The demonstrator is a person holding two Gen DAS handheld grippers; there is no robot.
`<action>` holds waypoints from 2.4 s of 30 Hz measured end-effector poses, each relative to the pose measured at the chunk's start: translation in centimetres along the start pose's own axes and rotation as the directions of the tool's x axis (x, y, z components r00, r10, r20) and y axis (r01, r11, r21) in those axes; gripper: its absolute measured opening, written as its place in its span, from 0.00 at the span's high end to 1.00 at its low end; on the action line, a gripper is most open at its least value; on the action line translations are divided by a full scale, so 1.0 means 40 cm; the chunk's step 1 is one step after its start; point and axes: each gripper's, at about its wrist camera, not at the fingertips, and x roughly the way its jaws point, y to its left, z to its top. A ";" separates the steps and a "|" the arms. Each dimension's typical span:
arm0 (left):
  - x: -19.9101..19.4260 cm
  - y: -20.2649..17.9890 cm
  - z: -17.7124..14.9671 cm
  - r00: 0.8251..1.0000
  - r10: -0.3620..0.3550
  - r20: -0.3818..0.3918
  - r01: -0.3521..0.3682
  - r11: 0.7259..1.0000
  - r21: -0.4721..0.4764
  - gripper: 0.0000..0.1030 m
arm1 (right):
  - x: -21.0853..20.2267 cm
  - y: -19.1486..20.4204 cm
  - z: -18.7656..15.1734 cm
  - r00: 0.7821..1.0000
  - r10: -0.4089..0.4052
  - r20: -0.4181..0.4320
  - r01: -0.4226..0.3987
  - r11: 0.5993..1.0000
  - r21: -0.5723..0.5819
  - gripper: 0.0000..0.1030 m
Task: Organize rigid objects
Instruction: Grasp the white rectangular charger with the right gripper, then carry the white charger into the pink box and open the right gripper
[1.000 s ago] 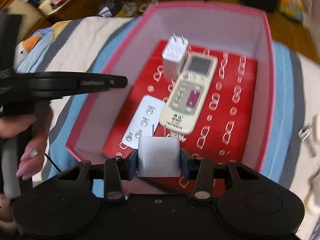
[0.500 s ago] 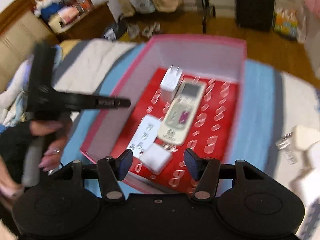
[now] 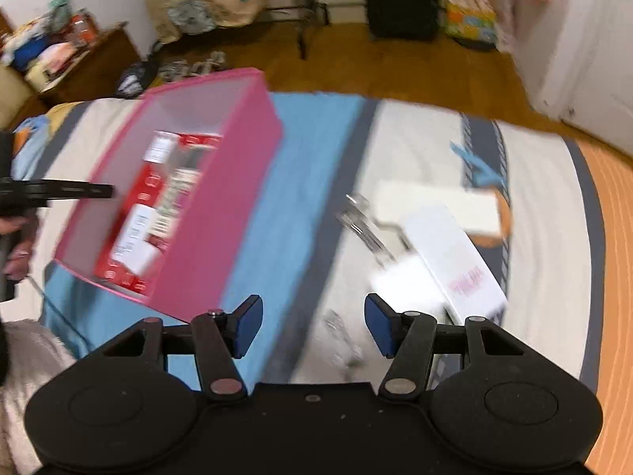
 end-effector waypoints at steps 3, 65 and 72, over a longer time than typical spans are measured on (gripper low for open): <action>0.003 -0.006 -0.001 1.000 0.013 -0.006 -0.013 1.000 0.008 0.95 | 0.037 -0.037 -0.028 0.999 -0.049 0.022 0.050 0.997 -0.051 0.39; -0.047 0.001 -0.007 0.999 -0.004 0.044 0.005 1.000 -0.026 0.97 | 0.199 0.023 -0.083 0.990 -0.131 0.045 0.137 0.971 -0.193 0.65; -0.049 0.000 -0.004 0.999 -0.007 0.040 0.009 1.000 -0.030 0.97 | 0.119 0.040 -0.075 0.979 -0.107 0.172 0.122 0.989 -0.079 0.65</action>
